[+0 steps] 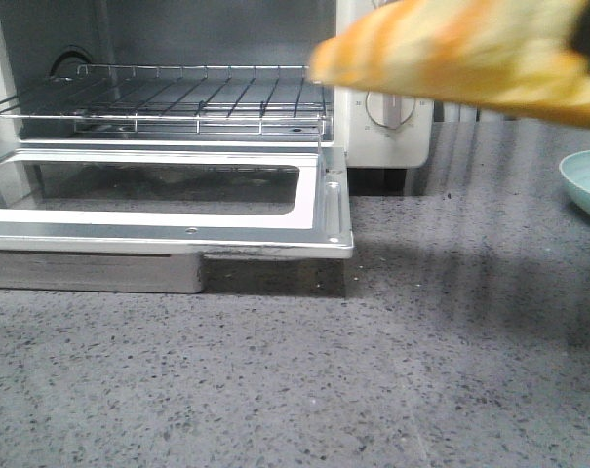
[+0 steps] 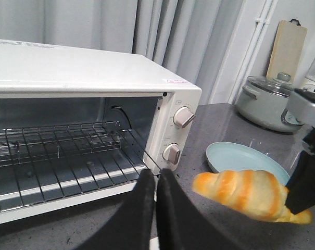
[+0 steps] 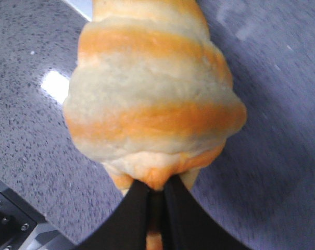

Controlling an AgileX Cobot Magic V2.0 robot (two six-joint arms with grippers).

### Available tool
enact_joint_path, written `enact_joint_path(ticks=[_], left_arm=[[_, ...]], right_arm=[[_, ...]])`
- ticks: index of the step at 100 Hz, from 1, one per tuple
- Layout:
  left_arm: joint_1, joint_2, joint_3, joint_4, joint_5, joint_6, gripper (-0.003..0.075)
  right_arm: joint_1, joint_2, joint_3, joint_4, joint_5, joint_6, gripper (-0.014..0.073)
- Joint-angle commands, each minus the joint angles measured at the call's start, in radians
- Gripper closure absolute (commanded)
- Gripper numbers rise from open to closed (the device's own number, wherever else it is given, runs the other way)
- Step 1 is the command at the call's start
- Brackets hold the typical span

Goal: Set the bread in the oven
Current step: 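Lift the croissant with the right gripper and carry it into the oven, then lower the croissant onto the oven rack and open the right gripper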

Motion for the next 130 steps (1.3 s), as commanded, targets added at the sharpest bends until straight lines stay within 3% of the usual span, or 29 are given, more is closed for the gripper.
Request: enact_joint_path(ticks=[1,23,51,118,130], left_arm=[[-0.009,0.006,-0.026,0.003,-0.076,-0.003,0.0741],[-0.009,0.006,-0.026,0.003,-0.058,-0.003,0.0741],[-0.009,0.006,-0.026,0.003,-0.058,-0.003,0.0741],[-0.009,0.006,-0.026,0.000,-0.058,-0.003,0.0741],[-0.009,0.006,-0.026,-0.002,-0.058,-0.003,0.0741]], right_arm=[[0.070,0.060,-0.088,-0.065,-0.065,-0.011,0.0651],[0.170,0.222,-0.252,-0.285,-0.160,-0.013,0.0652],[0.170,0.343,-0.335,-0.467,-0.307,-0.028,0.0652],[0.162,0.472,-0.335,-0.714,-0.472,-0.027,0.0650],[0.138,0.476,-0.335,-0.721,-0.508,0.003,0.0573]])
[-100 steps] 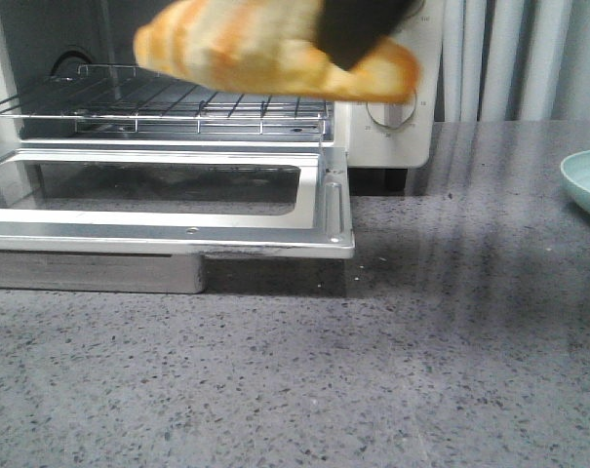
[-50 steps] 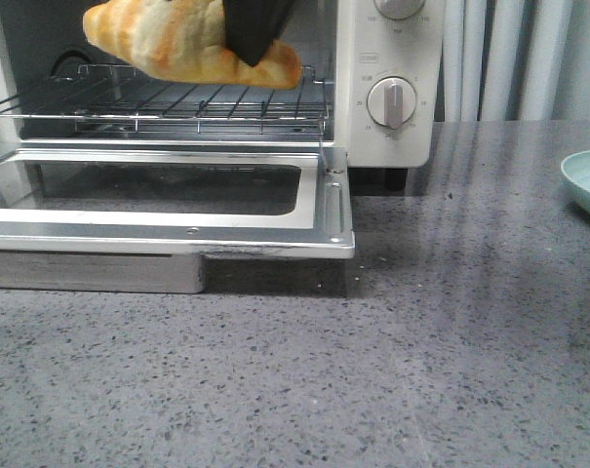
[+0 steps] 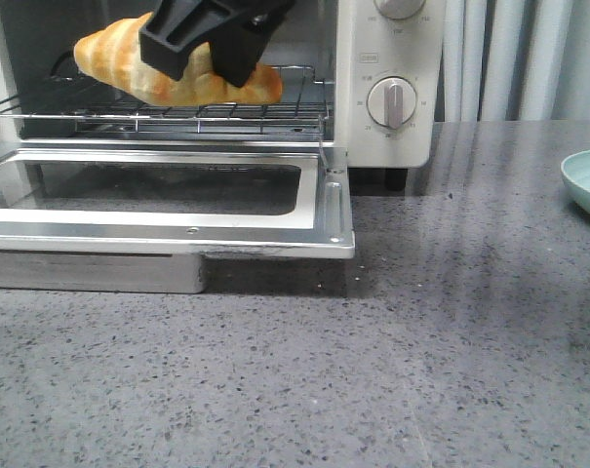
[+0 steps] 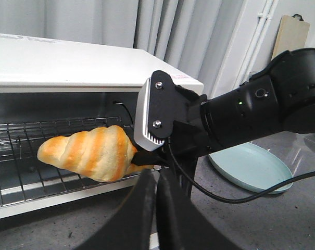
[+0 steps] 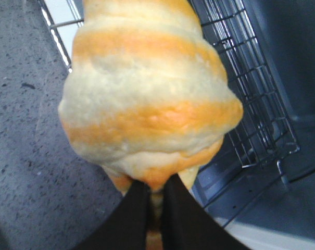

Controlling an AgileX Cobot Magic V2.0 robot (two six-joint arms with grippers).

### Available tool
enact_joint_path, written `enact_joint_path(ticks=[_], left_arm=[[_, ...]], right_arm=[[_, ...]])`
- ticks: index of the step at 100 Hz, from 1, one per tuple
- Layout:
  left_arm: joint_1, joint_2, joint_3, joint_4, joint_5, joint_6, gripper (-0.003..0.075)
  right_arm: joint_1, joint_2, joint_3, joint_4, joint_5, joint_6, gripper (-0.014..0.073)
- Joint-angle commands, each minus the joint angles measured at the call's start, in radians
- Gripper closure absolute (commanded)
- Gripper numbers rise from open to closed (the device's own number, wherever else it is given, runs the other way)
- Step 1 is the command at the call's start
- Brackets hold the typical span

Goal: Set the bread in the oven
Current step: 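Lower the croissant onto the oven rack and open the right gripper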

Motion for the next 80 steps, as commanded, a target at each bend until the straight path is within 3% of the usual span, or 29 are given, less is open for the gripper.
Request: enact_joint_path(ticks=[1,15,24,52,80], left_arm=[[-0.009,0.006,-0.026,-0.005,-0.073,-0.003,0.0741],[-0.009,0.006,-0.026,-0.011,-0.073,-0.003,0.0741],[-0.009,0.006,-0.026,-0.011,-0.073,-0.003,0.0741],[-0.009,-0.005,-0.028,-0.002,-0.030,-0.003,0.0741],[-0.005,-0.137,-0.016,0.088,0.006,-0.003,0.0741]], right_arm=[[-0.022,-0.043,-0.037,-0.061,-0.066,0.023,0.0552],[-0.040,-0.043,-0.037,-0.061,-0.077,0.034,0.0243],[-0.040,-0.043,-0.037,-0.061,-0.077,0.035,0.0147],[0.003,-0.059,-0.046,-0.061,-0.055,0.068,0.0150],[0.153,-0.061,-0.178,-0.061,0.162,0.068,0.0150]])
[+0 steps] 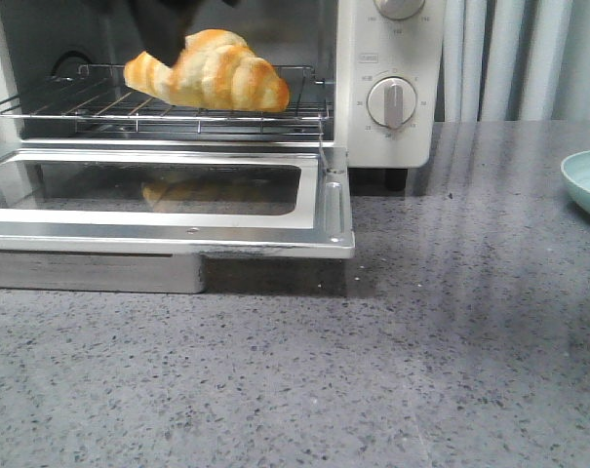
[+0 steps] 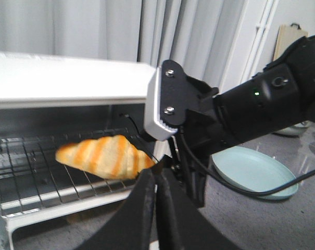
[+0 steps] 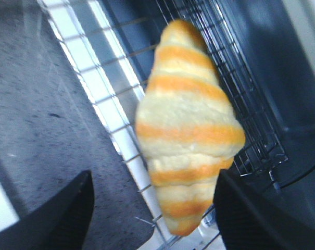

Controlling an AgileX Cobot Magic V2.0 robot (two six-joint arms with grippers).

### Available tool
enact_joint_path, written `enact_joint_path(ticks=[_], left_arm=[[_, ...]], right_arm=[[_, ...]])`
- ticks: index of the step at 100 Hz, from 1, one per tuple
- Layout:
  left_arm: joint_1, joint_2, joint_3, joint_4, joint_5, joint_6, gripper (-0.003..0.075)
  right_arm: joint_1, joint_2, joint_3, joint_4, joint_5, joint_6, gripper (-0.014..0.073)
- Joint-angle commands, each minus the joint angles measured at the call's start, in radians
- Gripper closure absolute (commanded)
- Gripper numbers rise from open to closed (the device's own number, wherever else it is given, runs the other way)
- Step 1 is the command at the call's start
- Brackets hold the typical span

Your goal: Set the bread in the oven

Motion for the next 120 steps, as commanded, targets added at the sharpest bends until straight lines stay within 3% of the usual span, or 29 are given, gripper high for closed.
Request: enact_joint_path(ticks=[1,18,37,56,73,97,120], left_arm=[[-0.003,-0.034,-0.019,0.035,-0.035,-0.003,0.0742],[0.056,-0.119,0.023,0.062,-0.023,-0.003,0.0742],[0.195,-0.225,0.109,0.073,-0.061,-0.003,0.0742],[0.350,-0.328,0.218,0.071,-0.178,-0.003,0.0742],[0.441,-0.313,0.307,0.069,-0.193,-0.003,0.0741],[0.473,-0.313,0.406,0.079,-0.229,-0.003,0.0741],[0.473,-0.313,0.428,0.034,-0.228,-0.003,0.0741]], right_arm=[[0.048,-0.057,-0.073,-0.040,0.041,0.005,0.0150],[0.147,-0.073,-0.116,-0.028,0.124,0.005,0.0150],[0.231,-0.107,-0.120,0.008,0.193,0.013,0.0150],[0.283,-0.154,-0.120,0.055,0.283,0.022,0.0150],[0.295,-0.189,-0.120,0.058,0.353,0.042,0.0150],[0.295,-0.263,-0.090,0.058,0.384,0.051,0.0150],[0.279,-0.382,0.067,0.043,0.384,0.080,0.0150]])
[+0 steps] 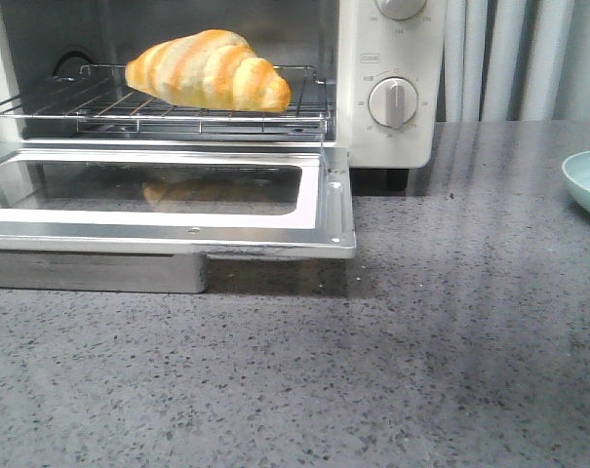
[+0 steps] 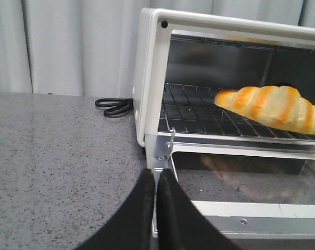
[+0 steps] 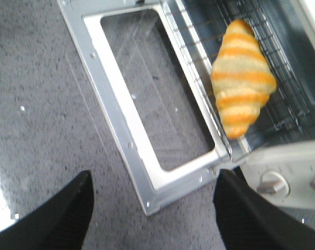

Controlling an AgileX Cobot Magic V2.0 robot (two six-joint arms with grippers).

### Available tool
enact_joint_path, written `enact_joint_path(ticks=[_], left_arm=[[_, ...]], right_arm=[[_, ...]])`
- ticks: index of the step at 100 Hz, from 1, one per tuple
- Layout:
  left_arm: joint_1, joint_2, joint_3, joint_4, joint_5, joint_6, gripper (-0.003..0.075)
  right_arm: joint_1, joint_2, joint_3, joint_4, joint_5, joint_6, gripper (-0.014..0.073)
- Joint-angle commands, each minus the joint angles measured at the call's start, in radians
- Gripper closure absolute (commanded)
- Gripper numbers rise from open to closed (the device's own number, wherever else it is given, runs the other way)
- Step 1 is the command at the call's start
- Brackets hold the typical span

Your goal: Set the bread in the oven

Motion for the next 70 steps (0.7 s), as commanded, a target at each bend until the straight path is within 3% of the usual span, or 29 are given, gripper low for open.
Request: enact_joint_path(ticks=[1,28,70], left_arm=[[0.006,-0.017,-0.027,-0.020,-0.089,-0.003,0.0741],[0.006,-0.017,-0.027,-0.020,-0.089,-0.003,0.0741],[0.006,-0.017,-0.027,-0.020,-0.089,-0.003,0.0741]], right_arm=[[-0.016,-0.080,0.044,-0.057,0.059,0.031,0.0150],[-0.041,-0.215,0.202,-0.175,0.057,0.131,0.0150],[-0.041,-0.291,0.281,-0.180,0.040,0.145,0.0149]])
